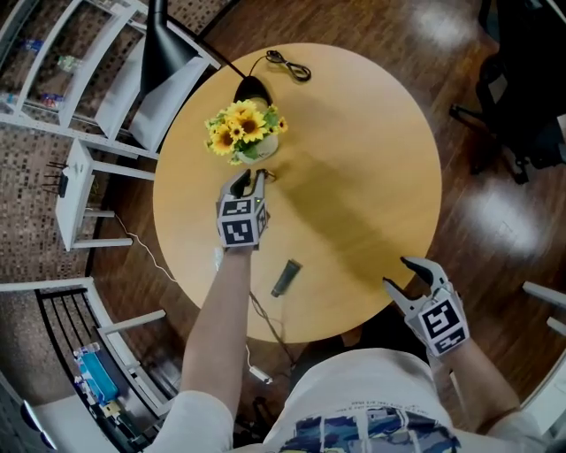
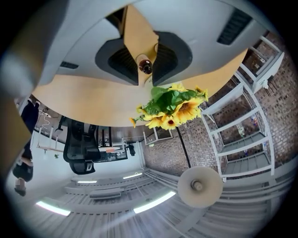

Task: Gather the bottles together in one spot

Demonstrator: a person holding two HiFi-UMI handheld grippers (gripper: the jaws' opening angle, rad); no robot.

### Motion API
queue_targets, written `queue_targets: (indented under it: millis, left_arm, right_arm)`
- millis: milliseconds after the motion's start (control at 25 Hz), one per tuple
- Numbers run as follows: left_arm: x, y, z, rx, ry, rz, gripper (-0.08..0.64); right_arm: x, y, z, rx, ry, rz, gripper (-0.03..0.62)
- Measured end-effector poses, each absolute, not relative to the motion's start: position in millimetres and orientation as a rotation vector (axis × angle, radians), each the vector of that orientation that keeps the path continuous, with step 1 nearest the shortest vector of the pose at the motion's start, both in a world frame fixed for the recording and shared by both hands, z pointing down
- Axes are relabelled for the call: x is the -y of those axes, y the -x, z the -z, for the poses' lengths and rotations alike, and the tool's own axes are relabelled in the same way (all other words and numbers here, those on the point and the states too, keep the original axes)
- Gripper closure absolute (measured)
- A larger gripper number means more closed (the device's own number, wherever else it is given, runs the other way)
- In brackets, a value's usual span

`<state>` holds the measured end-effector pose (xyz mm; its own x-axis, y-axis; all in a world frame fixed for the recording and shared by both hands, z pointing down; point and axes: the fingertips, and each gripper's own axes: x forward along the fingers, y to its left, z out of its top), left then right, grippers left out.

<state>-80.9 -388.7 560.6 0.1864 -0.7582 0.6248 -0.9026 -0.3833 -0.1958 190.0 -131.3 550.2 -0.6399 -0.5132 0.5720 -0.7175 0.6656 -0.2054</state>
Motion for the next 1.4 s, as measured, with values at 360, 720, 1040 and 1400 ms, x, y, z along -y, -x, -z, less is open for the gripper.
queue_targets:
  millis: [360, 720, 1040, 1400]
  left_arm:
    - [263, 101, -481, 1.664, -2.186, -0.59, 0.459]
    - [73, 145, -437, 1.576, -2.205, -0.396, 0.456]
    - [-85, 214, -444, 1.565, -2.12, -0.336, 0.453]
    - [-196, 262, -455, 1.517, -2.089, -0.345, 0.453]
  right_arm:
    - [118, -152, -522, 2.492, -0.91, -0.474, 0.36]
    - [53, -103, -468, 2.506, -0.913, -0.313, 0.36]
    - [-25, -54, -427, 2.489, -1.067, -0.27, 0.36]
    - [-132, 0, -433, 2.434, -1.128, -0.286, 0.36]
